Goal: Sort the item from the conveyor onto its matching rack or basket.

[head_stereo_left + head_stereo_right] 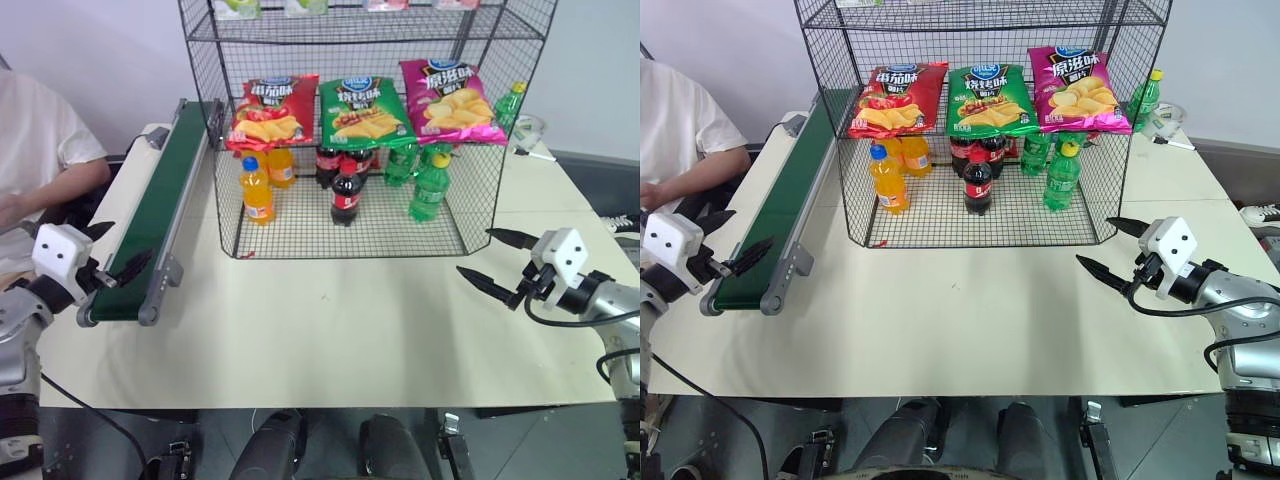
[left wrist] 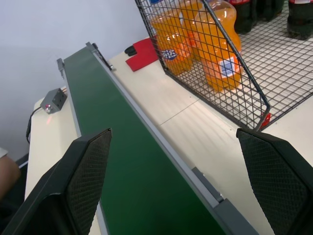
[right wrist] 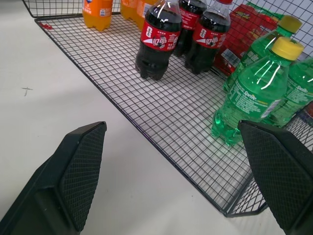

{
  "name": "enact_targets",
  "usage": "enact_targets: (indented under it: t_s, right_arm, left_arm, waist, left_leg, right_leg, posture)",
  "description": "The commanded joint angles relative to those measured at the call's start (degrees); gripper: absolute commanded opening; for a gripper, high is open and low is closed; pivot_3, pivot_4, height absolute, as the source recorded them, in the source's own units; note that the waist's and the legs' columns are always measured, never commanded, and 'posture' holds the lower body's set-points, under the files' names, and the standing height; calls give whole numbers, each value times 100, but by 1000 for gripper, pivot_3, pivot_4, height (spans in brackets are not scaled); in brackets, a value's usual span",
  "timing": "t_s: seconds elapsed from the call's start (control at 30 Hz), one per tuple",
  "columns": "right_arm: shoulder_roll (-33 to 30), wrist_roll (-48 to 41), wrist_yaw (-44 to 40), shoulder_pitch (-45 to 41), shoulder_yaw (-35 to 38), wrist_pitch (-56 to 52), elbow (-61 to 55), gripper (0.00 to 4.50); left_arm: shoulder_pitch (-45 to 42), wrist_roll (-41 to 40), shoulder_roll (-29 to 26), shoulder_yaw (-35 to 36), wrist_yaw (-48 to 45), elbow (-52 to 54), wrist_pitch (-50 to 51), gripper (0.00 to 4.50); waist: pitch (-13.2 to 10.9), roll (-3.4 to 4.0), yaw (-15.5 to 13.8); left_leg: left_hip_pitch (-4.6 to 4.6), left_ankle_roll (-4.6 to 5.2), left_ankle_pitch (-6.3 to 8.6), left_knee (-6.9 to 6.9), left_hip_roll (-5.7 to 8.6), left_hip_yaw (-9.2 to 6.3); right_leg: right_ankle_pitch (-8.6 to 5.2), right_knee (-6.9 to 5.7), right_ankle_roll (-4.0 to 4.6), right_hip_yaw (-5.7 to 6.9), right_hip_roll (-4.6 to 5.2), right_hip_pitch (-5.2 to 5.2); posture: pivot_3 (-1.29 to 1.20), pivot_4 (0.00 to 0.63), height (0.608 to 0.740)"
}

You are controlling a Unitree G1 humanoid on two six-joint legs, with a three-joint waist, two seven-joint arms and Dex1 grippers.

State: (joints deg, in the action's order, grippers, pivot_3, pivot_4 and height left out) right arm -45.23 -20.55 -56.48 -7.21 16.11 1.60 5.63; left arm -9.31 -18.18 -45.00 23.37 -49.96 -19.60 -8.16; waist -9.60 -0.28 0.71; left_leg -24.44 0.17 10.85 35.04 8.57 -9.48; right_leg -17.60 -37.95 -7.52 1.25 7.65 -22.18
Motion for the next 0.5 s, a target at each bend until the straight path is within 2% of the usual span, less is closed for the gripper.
enact_targets:
  t_s: [0.03, 0.3, 0.5]
  right_arm:
    - [-5, -80, 22, -57, 123, 85, -177, 4500]
    - [4, -581, -505, 160, 246, 102, -365, 4500]
    - [-69, -443, -512, 174, 185, 210, -373, 4500]
  left_arm:
    - [5, -247, -82, 180, -138, 152, -5, 4260]
    - [155, -390, -88, 298, -168, 209, -96, 4260]
    - [369, -509, 16, 289, -182, 529, -21, 4260]
  waist:
    - [0, 0, -5]
    - [0, 0, -7]
    - [0, 0, -7]
  left_leg:
    - [0, 0, 0, -1, -1, 0]
    - [-1, 0, 0, -2, -1, 3]
    - [-1, 0, 0, 0, -1, 6]
  right_leg:
    - [0, -1, 0, 0, 0, -1]
    - [0, 0, 0, -4, -1, -3]
    - [0, -1, 4, -10, -1, -2]
  posture:
    - [0, 150, 740]
    - [0, 150, 740]
    - [0, 150, 740]
